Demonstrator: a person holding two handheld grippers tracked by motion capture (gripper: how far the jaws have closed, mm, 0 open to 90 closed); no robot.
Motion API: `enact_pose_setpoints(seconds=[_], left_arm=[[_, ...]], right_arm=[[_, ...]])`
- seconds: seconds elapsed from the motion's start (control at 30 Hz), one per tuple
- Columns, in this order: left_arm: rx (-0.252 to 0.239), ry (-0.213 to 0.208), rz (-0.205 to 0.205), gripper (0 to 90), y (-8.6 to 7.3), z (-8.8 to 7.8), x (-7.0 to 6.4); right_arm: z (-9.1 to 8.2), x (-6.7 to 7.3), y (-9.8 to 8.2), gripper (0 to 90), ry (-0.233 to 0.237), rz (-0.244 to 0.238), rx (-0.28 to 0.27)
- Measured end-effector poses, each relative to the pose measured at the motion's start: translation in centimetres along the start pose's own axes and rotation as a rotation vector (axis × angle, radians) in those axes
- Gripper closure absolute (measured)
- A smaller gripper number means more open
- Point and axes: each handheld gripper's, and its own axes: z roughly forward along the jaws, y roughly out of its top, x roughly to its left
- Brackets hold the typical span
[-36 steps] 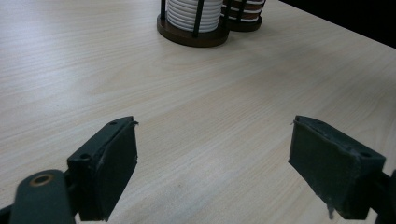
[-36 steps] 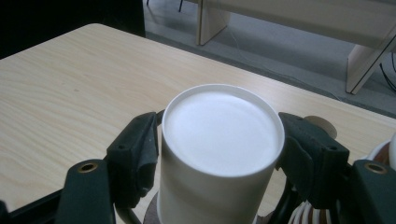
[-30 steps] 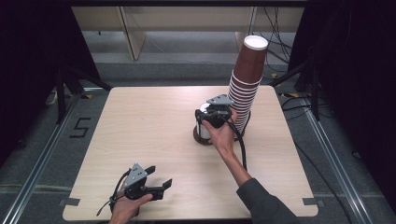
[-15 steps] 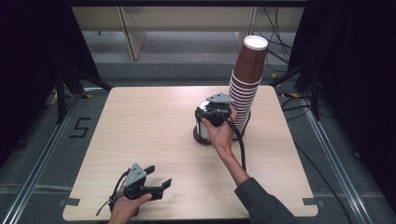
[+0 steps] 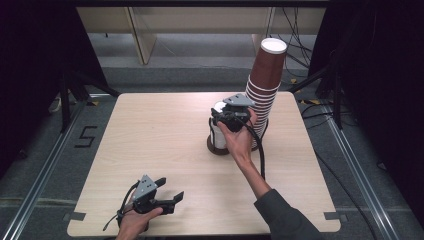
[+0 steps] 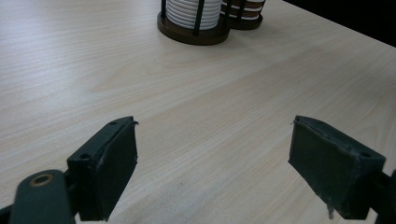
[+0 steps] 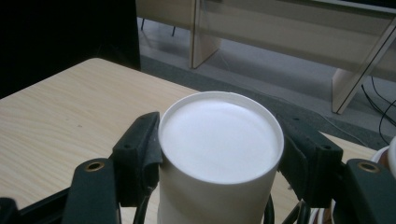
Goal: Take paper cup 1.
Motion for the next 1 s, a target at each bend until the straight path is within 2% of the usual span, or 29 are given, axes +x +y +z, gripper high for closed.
enact_pose_setpoints(seconds=[0.03,0.07,0.2,0.23,0.47,0.5,0.57,0.73,0.77,0.87,0.93,1.0], left_arm=[[0.0,-0.002,0.0,14.8,0.0,0.0,0.0],[0.001,-0.003,0.002,14.8,0.0,0.0,0.0],[-0.002,-0.005,0.002,14.8,0.0,0.0,0.0],[-0.002,-0.008,0.004,14.8,0.0,0.0,0.0],[-0.002,-0.003,0.0,14.8,0.0,0.0,0.0],[0.0,-0.002,0.001,14.8,0.0,0.0,0.0],[0.002,0.001,0.002,14.8,0.0,0.0,0.0],[0.005,0.0,0.008,14.8,0.0,0.0,-0.1],[0.006,0.0,0.007,14.8,0.0,0.0,-0.1],[0.01,0.001,0.01,14.8,0.0,0.1,-0.1],[0.008,0.0,0.012,14.8,0.0,0.0,-0.1],[0.009,0.002,0.012,14.8,0.0,0.0,-0.1]], right_arm=[[0.0,0.0,0.2,35.0,0.001,-0.014,-0.019],[-0.2,0.0,0.3,35.0,-0.006,-0.003,-0.021],[-0.4,-0.1,0.6,35.1,0.002,-0.023,-0.027],[-0.5,0.0,0.7,35.1,0.005,-0.002,-0.023],[-1.2,-0.1,1.3,35.2,0.021,-0.003,-0.048],[-1.4,-0.1,1.5,35.2,0.02,0.006,-0.051],[-1.9,-0.2,1.9,35.2,0.018,-0.012,-0.075],[-3.2,0.2,2.8,35.2,0.04,0.008,-0.101],[-3.5,0.2,3.0,35.2,0.041,-0.015,-0.113],[-4.5,0.7,3.1,35.2,0.08,-0.017,-0.122],[-5.1,0.9,3.0,35.2,0.092,-0.045,-0.129],[-5.8,1.4,2.6,35.2,0.134,-0.038,-0.126]])
